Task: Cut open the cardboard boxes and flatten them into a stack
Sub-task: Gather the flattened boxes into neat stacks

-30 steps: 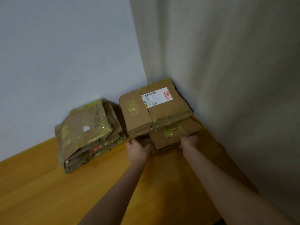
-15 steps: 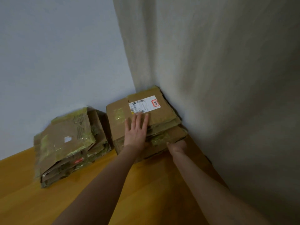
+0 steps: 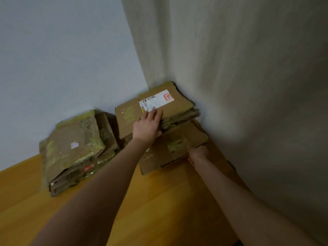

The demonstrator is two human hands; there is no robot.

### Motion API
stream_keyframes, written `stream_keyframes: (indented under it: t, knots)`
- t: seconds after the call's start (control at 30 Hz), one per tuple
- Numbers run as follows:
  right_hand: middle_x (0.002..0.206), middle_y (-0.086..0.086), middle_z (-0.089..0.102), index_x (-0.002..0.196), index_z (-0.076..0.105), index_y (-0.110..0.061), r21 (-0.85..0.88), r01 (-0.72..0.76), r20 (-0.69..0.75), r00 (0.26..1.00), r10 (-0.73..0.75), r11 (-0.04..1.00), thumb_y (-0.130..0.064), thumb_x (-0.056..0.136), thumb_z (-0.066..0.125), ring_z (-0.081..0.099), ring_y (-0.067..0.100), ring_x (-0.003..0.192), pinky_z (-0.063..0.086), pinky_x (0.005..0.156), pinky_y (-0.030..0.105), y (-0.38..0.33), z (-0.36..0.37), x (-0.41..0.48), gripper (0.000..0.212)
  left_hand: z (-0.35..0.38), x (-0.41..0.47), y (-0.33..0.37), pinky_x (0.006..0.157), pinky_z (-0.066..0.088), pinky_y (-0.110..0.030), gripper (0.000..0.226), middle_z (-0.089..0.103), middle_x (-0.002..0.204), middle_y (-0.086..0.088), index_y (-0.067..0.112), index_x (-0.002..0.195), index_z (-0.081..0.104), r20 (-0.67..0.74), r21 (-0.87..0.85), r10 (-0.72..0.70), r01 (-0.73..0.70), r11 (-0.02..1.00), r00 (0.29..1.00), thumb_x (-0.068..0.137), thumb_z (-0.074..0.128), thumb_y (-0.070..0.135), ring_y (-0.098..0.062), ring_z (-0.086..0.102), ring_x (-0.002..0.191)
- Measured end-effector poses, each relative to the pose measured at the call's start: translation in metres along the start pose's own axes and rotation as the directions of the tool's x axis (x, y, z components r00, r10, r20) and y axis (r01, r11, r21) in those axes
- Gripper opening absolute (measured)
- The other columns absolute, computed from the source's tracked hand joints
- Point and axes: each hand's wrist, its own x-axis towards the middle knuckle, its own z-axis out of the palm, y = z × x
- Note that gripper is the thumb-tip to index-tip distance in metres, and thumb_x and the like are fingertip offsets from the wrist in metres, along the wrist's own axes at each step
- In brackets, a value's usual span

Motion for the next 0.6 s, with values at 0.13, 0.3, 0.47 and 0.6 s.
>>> stream_keyframes:
  t: [0.13,0.3,0.47,0.6]
  knots:
    - [0.128,0.02,0.056,0.133,0.046,0.0,0.064,-0.017,-0.057,0.998,0.021,0.998,-0.022,0.087,0.07,0.06,0.034,0.105,0.052,0.09,0.043,-0.001,-0.002,-0.007,0.056,-0.032,0.011,-0.015,0.077,0.051,-0.039,0.07,0.031,0.155,-0.003,0.026,0.153,0.017,-0.059,-0.024,0.003,-0.005,1.0,0.998,0.094,0.053,0.038,-0.028,0.047,0.128]
    - [0.146,0.018,0.033,0.148,0.026,-0.007,-0.197,0.121,-0.095,0.985,-0.142,0.973,-0.027,0.082,0.075,0.046,0.035,0.127,0.044,0.099,0.04,-0.011,-0.01,-0.009,0.085,-0.049,0.013,-0.027,0.06,0.039,-0.031,0.06,0.054,0.135,-0.008,0.026,0.149,0.027,-0.133,-0.05,-0.021,0.014,0.999,0.991,0.095,0.052,0.036,-0.028,0.062,0.102]
    - [0.139,0.019,0.047,0.138,0.042,-0.003,-0.302,0.114,-0.072,0.987,-0.142,0.946,-0.035,0.082,0.074,0.051,0.035,0.124,0.048,0.093,0.038,-0.013,-0.015,-0.006,0.072,-0.04,-0.001,-0.028,0.065,0.048,-0.032,0.062,0.055,0.132,-0.008,0.027,0.149,0.026,-0.044,-0.003,0.064,-0.064,0.998,0.997,0.094,0.055,0.033,-0.026,0.061,0.099]
    - [0.132,0.02,0.056,0.131,0.051,0.004,-0.269,0.109,-0.07,0.989,-0.132,0.957,-0.029,0.088,0.068,0.054,0.035,0.121,0.048,0.087,0.036,-0.013,-0.014,-0.006,0.057,-0.014,-0.018,-0.015,0.067,0.056,-0.032,0.068,0.042,0.143,-0.007,0.026,0.15,0.017,0.052,0.058,0.104,-0.107,0.993,0.993,0.094,0.055,0.033,-0.024,0.062,0.095]
